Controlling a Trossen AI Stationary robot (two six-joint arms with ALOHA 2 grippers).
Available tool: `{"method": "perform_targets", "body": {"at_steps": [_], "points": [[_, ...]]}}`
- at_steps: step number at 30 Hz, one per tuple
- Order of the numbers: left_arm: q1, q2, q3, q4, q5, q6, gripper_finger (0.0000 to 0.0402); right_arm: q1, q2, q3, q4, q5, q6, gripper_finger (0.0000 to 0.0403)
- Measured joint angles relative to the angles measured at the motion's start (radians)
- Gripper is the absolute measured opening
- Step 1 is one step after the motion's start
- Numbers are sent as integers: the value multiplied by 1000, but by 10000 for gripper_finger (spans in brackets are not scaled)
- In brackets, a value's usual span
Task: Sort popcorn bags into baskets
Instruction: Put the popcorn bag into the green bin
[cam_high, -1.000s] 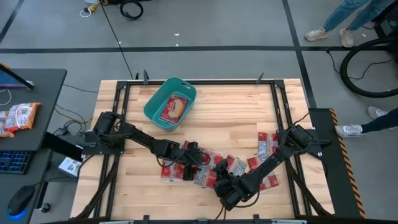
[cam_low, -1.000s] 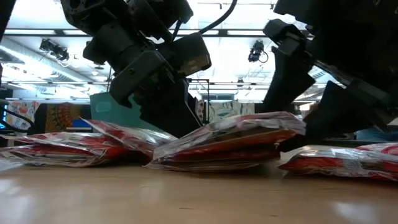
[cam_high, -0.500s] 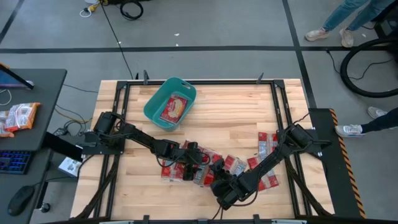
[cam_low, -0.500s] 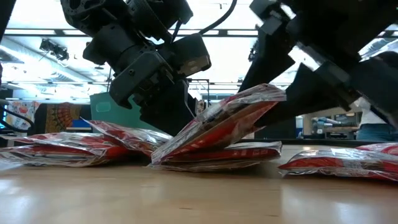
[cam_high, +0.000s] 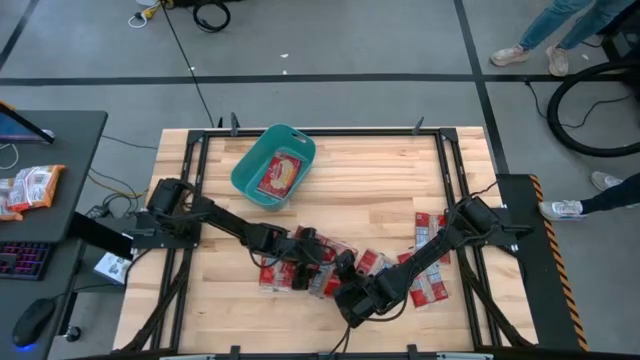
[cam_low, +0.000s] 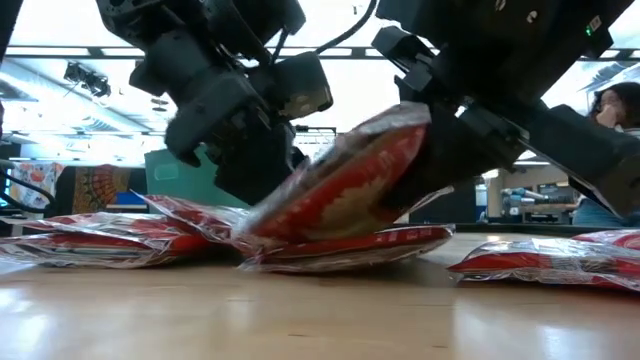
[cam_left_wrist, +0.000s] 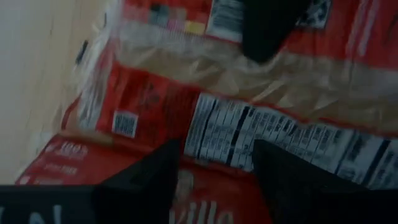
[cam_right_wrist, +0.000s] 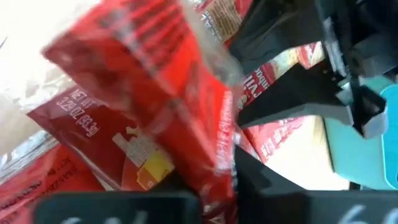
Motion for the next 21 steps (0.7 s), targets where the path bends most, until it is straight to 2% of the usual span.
{"method": "perform_targets", "body": {"at_steps": [1,6,9,14,18,21], "points": [[-1,-20,-1,-19,0,0,210,2,-2,0,-8,-1,-2,32],[-9,-128,1,-87,-11,-8,210,1,-48,0,-86,5,12,30],[-30,-195,1,-141,-61,-11,210,-15,-108,0,-130,28,14,34],[-75,-293,2,-260,-223,-3,210,-57,-230,0,-202,13,39,33],[-116,-365,2,-354,-371,-14,210,-111,-322,0,-205,-109,101,31],[-149,-413,2,-423,-460,-28,210,-155,-362,0,-176,-158,146,35]]}}
